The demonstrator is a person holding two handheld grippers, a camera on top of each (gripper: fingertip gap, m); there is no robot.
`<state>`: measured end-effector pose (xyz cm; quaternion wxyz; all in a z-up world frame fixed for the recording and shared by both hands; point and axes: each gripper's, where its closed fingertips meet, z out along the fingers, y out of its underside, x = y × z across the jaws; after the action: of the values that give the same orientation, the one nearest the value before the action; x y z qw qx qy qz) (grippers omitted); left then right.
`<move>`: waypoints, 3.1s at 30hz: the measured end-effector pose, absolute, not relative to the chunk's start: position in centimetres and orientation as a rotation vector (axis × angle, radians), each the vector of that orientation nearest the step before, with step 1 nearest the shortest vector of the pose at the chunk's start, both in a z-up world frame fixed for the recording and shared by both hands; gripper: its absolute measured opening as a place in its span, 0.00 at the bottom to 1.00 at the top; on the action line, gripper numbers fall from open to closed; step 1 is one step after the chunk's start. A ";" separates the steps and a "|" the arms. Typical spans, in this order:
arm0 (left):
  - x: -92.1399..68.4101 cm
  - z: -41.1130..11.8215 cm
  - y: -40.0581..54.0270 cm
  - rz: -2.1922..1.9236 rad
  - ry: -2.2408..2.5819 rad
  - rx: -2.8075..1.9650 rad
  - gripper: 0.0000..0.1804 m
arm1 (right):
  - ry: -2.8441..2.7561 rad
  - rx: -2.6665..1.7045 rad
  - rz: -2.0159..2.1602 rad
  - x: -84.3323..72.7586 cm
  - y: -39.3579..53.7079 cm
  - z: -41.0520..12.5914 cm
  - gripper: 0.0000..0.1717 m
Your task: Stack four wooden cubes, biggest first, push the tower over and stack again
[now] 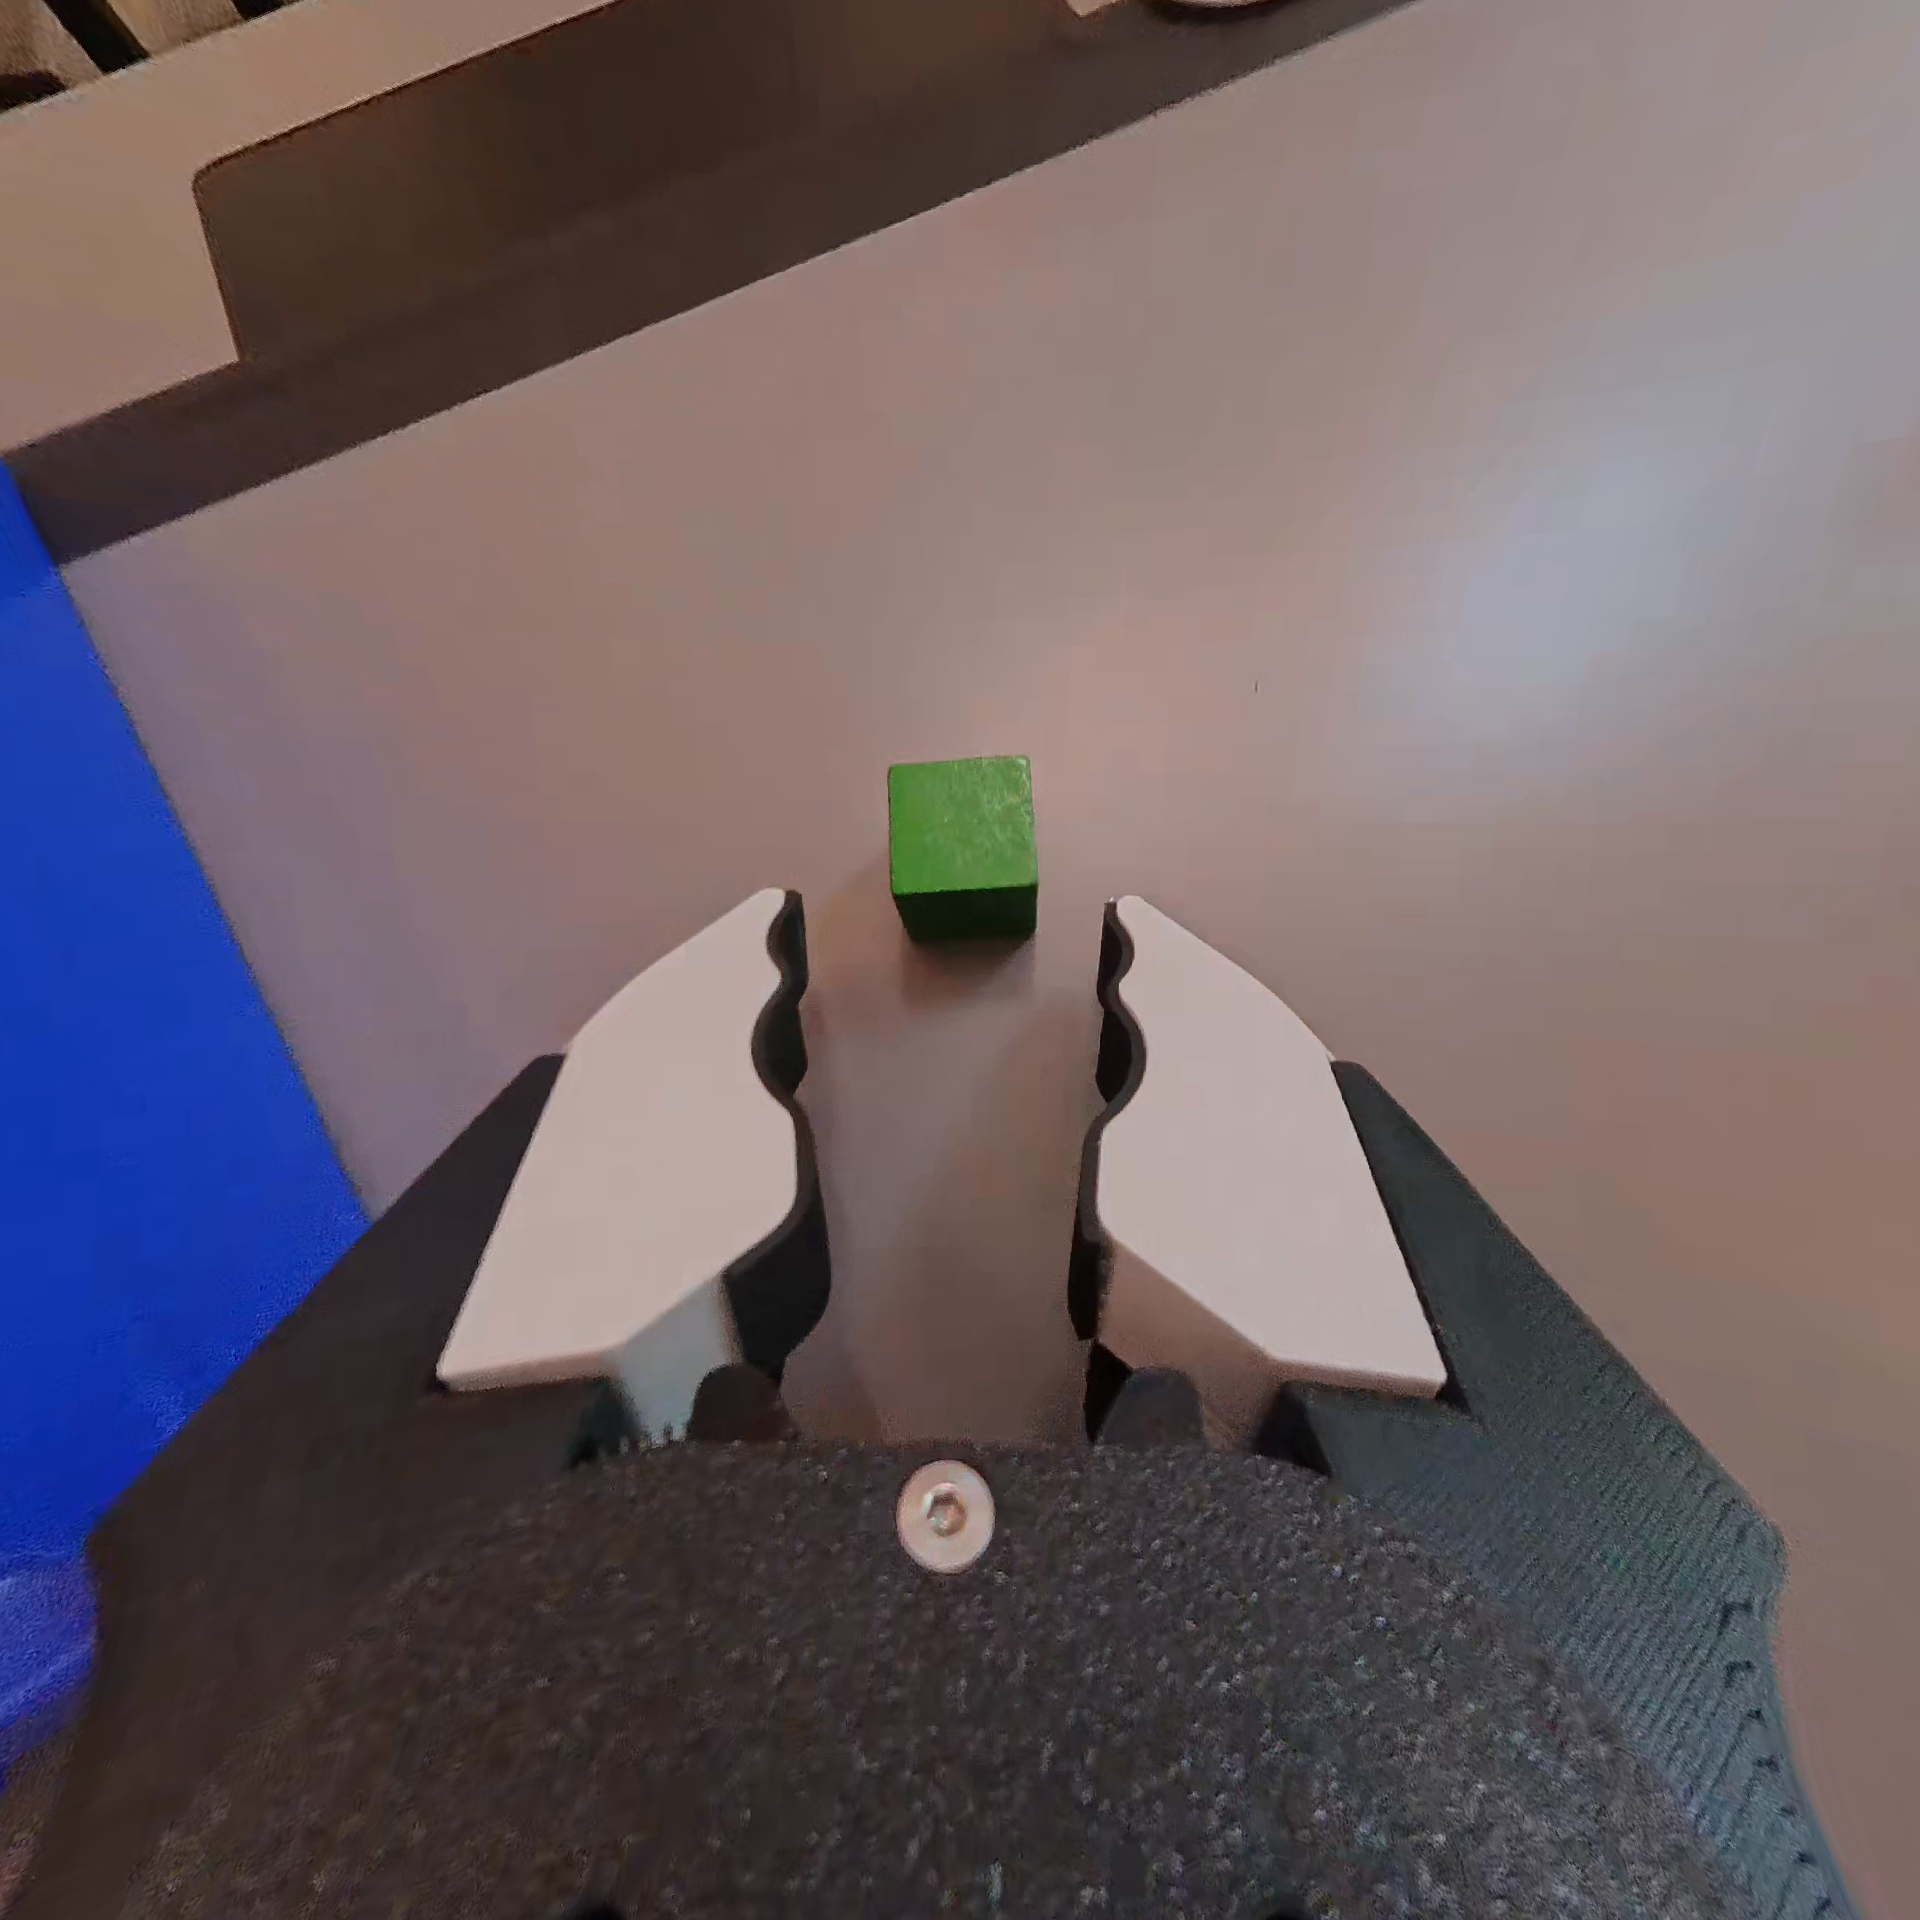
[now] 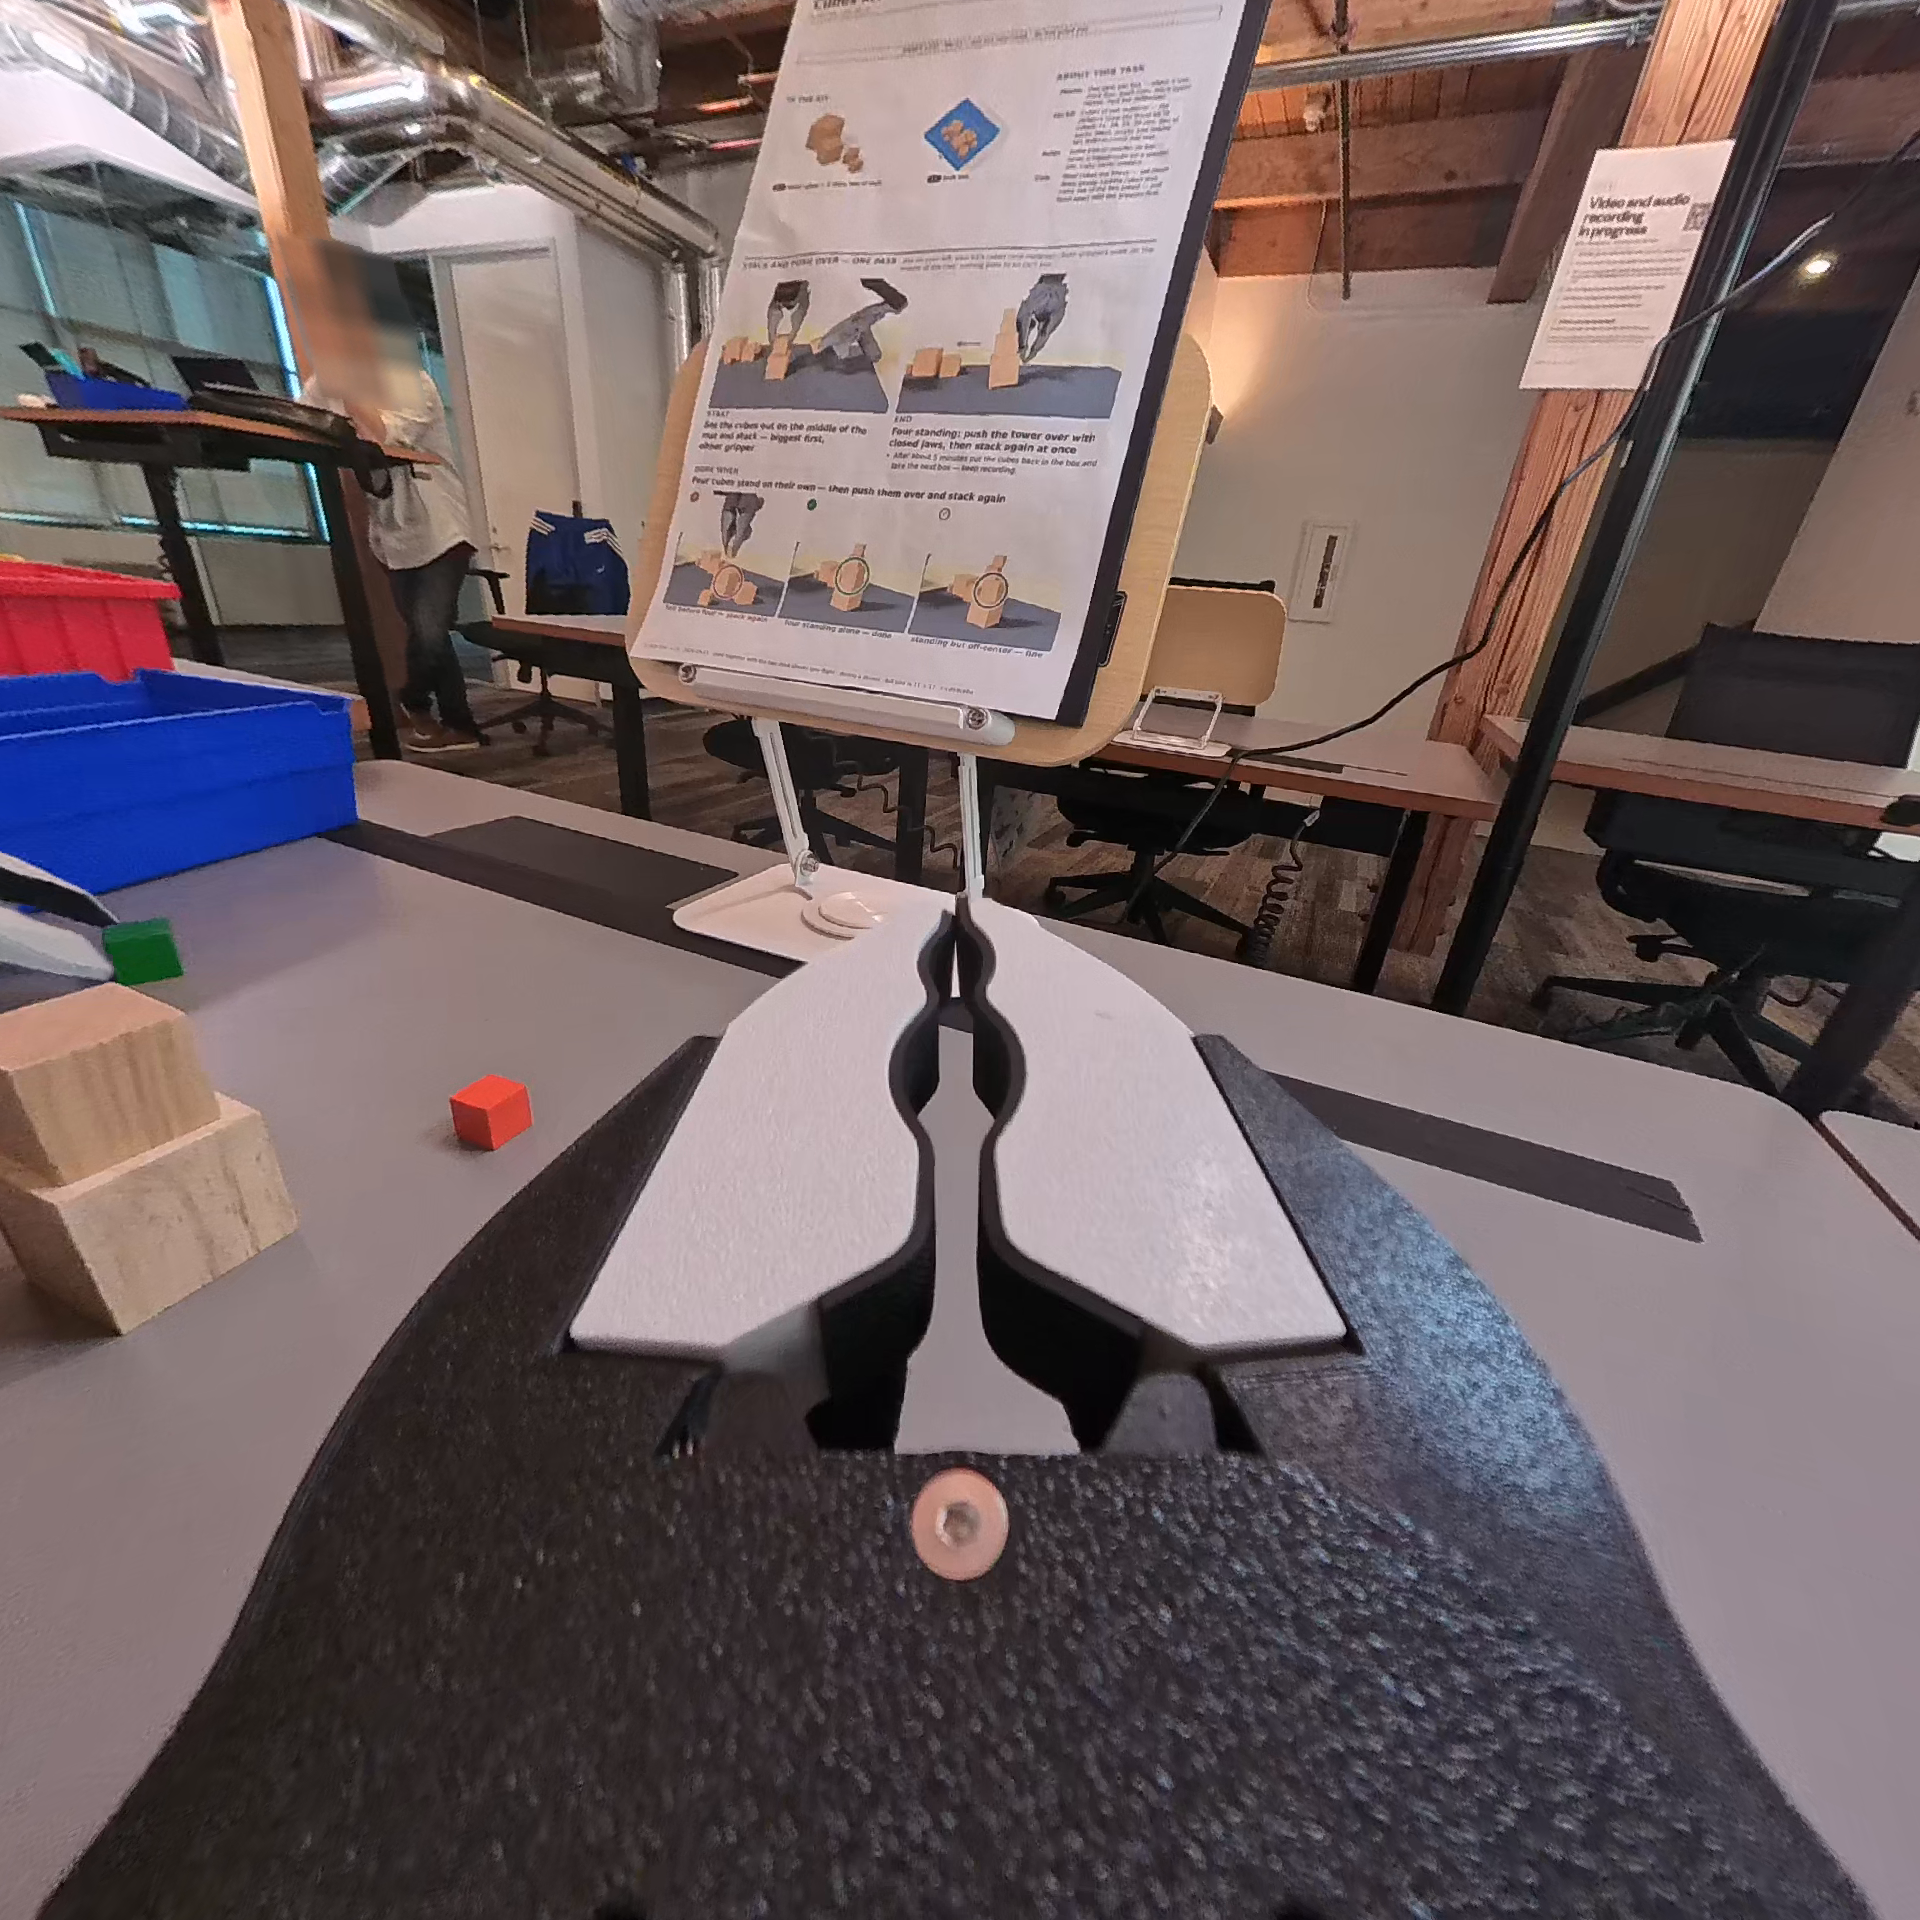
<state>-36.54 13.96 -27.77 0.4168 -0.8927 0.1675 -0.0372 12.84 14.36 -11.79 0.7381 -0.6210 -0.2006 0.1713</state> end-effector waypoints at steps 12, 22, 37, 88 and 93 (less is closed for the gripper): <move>-27.8 -23.0 14.4 -0.345 0.651 -1.996 0.15 | -0.446 -1.373 0.389 12.7 14.4 -12.0 0.00; -13.4 -18.1 7.8 -0.772 1.286 -1.782 0.15 | -0.459 -1.375 0.388 12.4 14.3 -12.0 0.00; -11.9 -19.6 7.0 -0.700 1.509 -1.763 0.15 | -0.460 -1.367 0.390 12.6 14.2 -11.7 0.00; -12.1 -12.7 9.4 -0.798 1.516 -1.704 0.12 | -0.425 -1.339 0.385 13.4 13.9 -10.8 0.00; -12.2 -14.1 7.4 -0.825 1.559 -1.723 0.12 | -0.422 -1.342 0.390 13.4 13.9 -10.8 0.00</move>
<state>-12.21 7.37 -14.15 0.3318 -0.6592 0.5964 -0.3157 13.40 13.92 -10.85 0.7453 -0.6129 -0.1926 0.1782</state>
